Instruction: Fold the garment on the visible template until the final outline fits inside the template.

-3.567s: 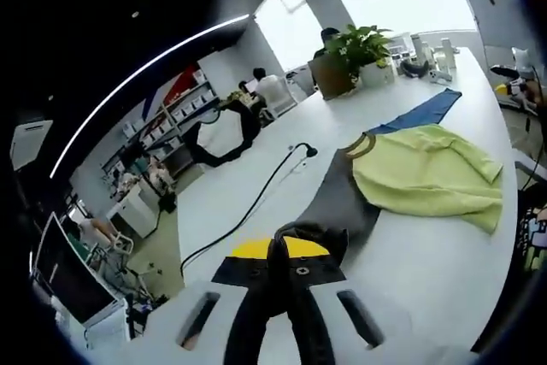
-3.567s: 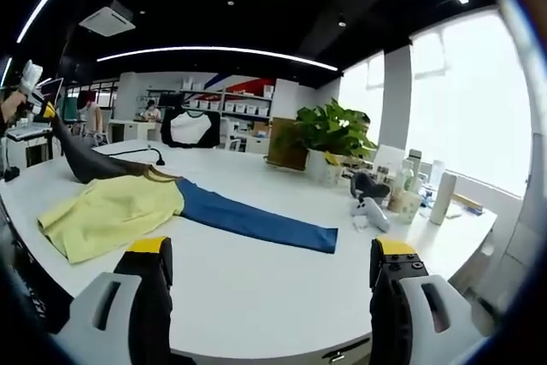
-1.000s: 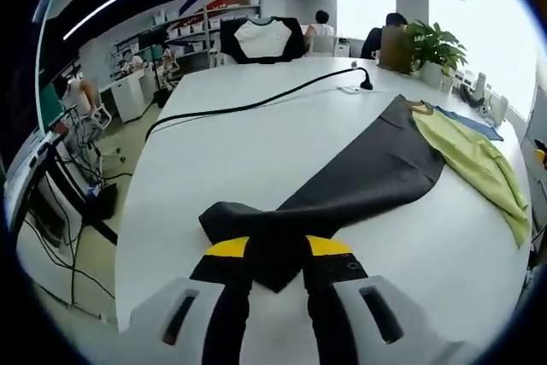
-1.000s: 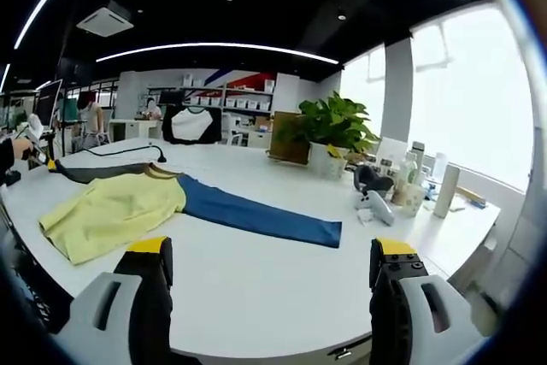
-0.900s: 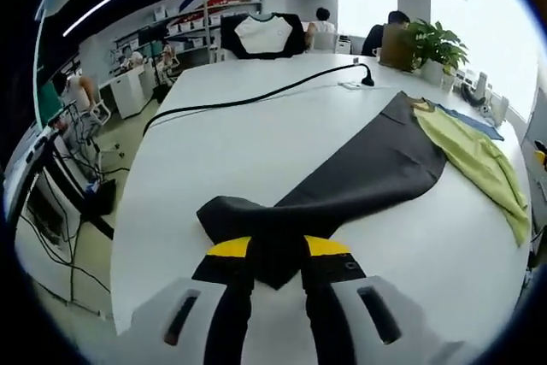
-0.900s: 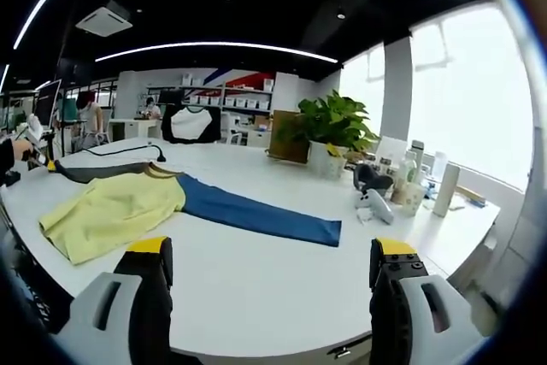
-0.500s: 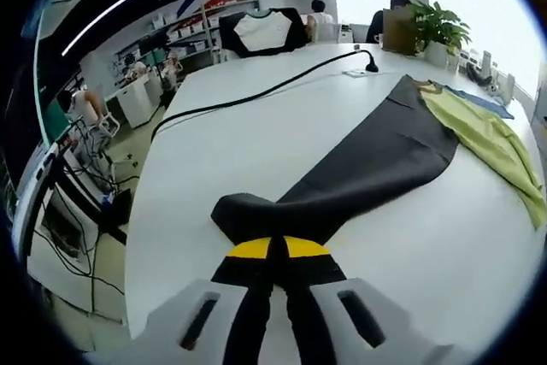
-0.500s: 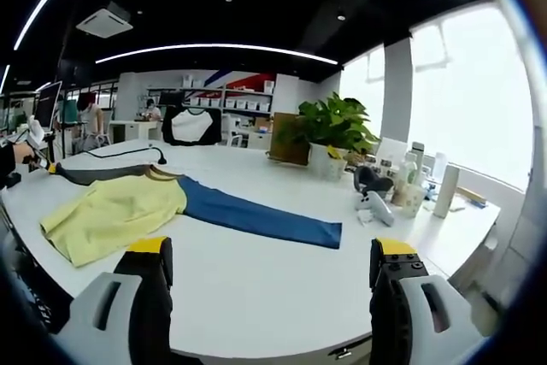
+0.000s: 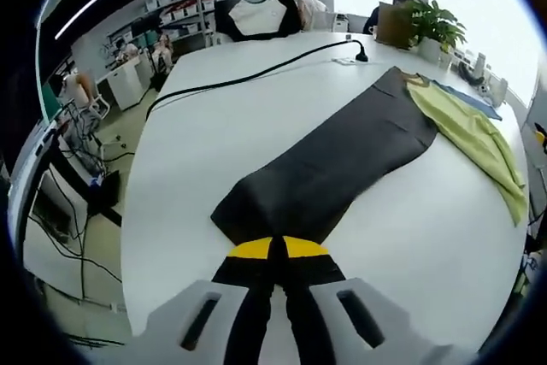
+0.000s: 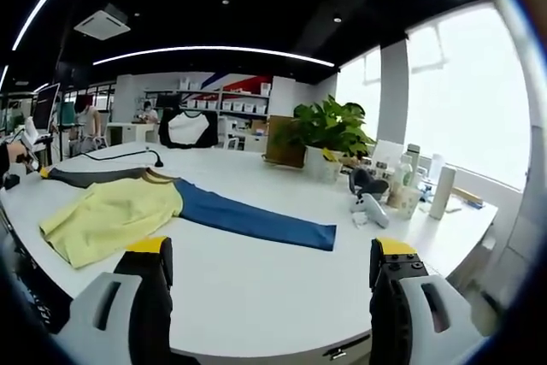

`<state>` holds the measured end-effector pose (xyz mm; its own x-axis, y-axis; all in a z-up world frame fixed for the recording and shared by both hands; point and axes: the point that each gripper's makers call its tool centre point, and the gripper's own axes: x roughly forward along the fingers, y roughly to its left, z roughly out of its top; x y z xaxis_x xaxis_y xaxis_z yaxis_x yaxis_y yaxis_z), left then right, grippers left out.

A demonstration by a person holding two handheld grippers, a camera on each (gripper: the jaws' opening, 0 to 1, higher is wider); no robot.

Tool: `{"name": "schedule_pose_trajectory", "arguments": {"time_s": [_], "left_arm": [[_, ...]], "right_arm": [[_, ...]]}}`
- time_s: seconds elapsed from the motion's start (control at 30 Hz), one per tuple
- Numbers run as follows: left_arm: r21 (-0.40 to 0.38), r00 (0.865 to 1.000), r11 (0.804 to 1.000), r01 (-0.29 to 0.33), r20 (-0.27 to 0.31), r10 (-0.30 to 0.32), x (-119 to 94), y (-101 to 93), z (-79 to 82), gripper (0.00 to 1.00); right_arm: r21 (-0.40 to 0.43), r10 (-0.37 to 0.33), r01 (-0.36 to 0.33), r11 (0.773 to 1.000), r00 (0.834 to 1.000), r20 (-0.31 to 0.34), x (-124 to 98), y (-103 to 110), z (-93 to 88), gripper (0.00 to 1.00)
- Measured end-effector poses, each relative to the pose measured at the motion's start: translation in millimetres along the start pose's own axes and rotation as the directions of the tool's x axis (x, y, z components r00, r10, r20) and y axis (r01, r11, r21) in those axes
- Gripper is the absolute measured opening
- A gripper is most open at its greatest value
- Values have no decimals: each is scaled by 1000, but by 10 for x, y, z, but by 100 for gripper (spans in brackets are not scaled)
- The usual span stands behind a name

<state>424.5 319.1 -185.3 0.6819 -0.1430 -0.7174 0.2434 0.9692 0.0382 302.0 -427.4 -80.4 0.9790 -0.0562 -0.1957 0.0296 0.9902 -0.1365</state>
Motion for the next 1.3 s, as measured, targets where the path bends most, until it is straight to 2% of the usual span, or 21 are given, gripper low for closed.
{"name": "schedule_pose_trajectory", "arguments": {"time_s": [0.13,0.27,0.37,0.53,0.63,0.67,0.73,0.77,0.83,0.97,1.07,1.17,1.2,1.23,1.3], "left_arm": [[-1,998,999,44,-44,-44,-37,2,-57,3],[3,995,997,83,-64,-82,-15,50,-52,3],[8,993,997,83,-83,-82,-22,53,-75,4],[21,997,999,42,-61,-40,-42,53,-110,9],[-26,998,998,50,-24,-51,-70,-10,-112,17],[-41,999,998,39,-20,-40,-77,10,-108,24],[-13,999,1000,-16,36,17,-126,76,-34,31],[0,997,1000,-19,78,19,-172,50,23,32],[-25,992,1000,-4,124,7,-233,-21,80,32],[-10,971,1000,9,240,-7,-398,-161,266,33],[-11,962,1000,14,274,-10,-483,-242,310,36],[-10,943,1000,16,333,-12,-597,-328,401,42],[-16,931,1000,12,366,-5,-653,-350,458,45],[-12,928,1000,9,373,-4,-682,-373,467,51],[1,907,1000,-12,422,10,-786,-421,552,62]], "right_arm": [[-5,8,-8,1000,1000,-1,9,30,8,99],[-4,8,-8,1000,1000,-6,14,32,3,99],[-9,7,-7,1000,1000,-3,5,34,22,99],[-11,10,-10,1000,1000,-3,6,51,19,99],[-12,18,-18,1000,1000,-9,16,70,-2,99],[-11,21,-21,1000,1000,-10,18,75,-4,99],[-12,22,-22,1000,1000,-9,21,79,2,99],[-15,21,-21,1000,1000,-6,18,84,13,99],[-19,23,-23,1000,1000,-2,14,97,28,99],[-29,30,-30,999,1000,2,19,141,39,99],[-41,41,-41,998,999,8,28,185,62,99],[-44,54,-53,998,998,18,33,218,85,99],[-44,58,-57,997,998,21,34,228,88,99],[-45,60,-59,997,998,23,35,235,90,99],[-50,71,-69,996,997,31,40,262,98,99]]}}
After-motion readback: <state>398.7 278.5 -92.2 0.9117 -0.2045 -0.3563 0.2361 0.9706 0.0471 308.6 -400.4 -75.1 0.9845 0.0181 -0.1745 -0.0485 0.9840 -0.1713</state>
